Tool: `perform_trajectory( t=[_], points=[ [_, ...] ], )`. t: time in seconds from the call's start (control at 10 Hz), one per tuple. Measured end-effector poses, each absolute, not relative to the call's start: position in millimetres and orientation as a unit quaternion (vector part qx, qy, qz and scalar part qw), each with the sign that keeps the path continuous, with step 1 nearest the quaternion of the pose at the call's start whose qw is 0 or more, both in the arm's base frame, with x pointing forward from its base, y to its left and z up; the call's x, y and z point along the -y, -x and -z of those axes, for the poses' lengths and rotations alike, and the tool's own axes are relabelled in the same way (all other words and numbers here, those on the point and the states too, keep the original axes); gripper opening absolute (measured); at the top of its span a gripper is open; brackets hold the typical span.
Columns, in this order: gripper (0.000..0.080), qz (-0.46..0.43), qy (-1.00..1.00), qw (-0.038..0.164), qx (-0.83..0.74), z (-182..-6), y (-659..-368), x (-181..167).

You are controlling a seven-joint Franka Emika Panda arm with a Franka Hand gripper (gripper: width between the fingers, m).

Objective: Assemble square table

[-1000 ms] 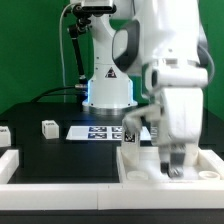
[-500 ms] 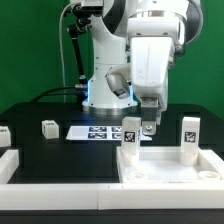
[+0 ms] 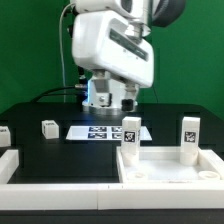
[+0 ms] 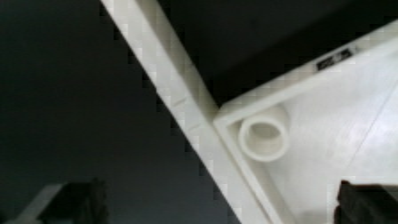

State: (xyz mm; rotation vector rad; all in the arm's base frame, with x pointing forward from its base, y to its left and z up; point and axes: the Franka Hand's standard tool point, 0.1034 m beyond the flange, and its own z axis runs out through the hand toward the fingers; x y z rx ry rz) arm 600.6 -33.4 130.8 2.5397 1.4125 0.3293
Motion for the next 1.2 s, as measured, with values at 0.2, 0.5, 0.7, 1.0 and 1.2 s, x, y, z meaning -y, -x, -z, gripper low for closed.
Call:
perform_trajectory(
  t=[0.2,0.5,0.7,1.0,1.2],
  points=[
    [0.0649,-0.1,-0.91,0.083,-0.394,-125.5,-589,41],
    [0.0649,-0.102,-0.915,0.081,-0.381,-125.1,-590,39],
    [0.0649,-0.09,-0.92,0.077,-0.374,-118.4,-574,46],
    [0.0649,-0.038,-0.932,0.065,-0.354,-106.2,-522,82],
    [0.0649,-0.029,-0.934,0.062,-0.351,-101.7,-519,83]
  ],
)
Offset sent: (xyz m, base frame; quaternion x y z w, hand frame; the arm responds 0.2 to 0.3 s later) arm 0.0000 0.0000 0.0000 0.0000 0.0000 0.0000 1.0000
